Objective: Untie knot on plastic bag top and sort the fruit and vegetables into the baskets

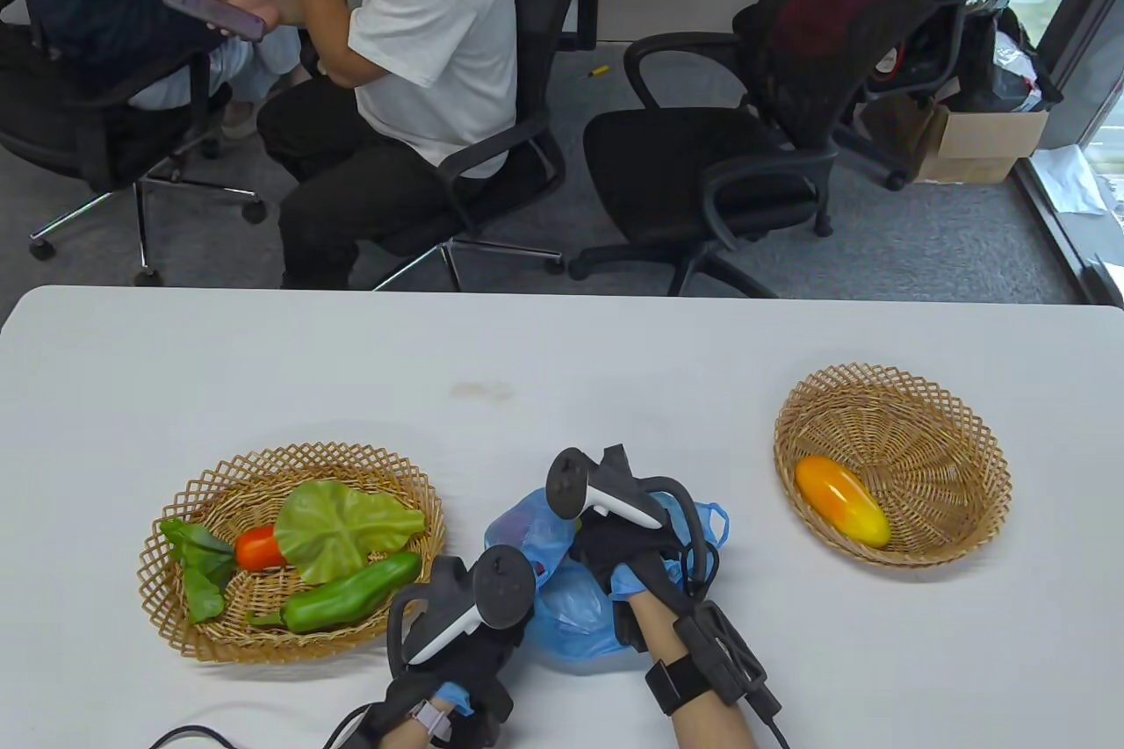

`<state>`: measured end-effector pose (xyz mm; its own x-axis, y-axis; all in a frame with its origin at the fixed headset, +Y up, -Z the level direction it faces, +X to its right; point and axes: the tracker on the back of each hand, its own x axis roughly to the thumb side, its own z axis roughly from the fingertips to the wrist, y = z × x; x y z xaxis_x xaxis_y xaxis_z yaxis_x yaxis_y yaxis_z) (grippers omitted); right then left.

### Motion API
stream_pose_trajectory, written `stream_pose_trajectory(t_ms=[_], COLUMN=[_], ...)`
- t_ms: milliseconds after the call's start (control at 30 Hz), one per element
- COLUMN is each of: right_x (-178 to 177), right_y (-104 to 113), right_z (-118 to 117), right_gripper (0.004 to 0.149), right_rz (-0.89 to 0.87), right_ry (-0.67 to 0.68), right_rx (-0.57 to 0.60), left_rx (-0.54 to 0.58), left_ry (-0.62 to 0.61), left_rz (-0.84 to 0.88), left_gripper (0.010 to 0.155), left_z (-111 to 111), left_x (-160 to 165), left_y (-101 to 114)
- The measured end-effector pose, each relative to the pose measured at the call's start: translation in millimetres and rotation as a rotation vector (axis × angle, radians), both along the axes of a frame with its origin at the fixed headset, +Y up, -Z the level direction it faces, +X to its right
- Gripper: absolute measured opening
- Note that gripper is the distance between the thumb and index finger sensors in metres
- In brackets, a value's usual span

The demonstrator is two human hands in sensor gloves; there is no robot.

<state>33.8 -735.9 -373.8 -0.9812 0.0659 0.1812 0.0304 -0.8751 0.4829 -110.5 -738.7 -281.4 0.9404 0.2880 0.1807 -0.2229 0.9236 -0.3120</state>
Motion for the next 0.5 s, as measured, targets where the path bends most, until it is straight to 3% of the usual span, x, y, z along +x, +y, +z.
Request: stream_pose_trajectory(t_ms=[200,500], right_x=[-5,-3], right_y=[-12,-1], right_z=[1,11], right_gripper=[0.076,0.074], right_rz=[0.059,0.025], right_ry=[0.044,0.135], right_rx=[-0.023,-0.044], left_rx=[0.000,-0.004], left_ry=[0.001,0.004], left_rz=[0.001,-0.007], left_gripper=[0.060,0.060], left_z=[0,0], left_x=[0,0], left_y=[0,0])
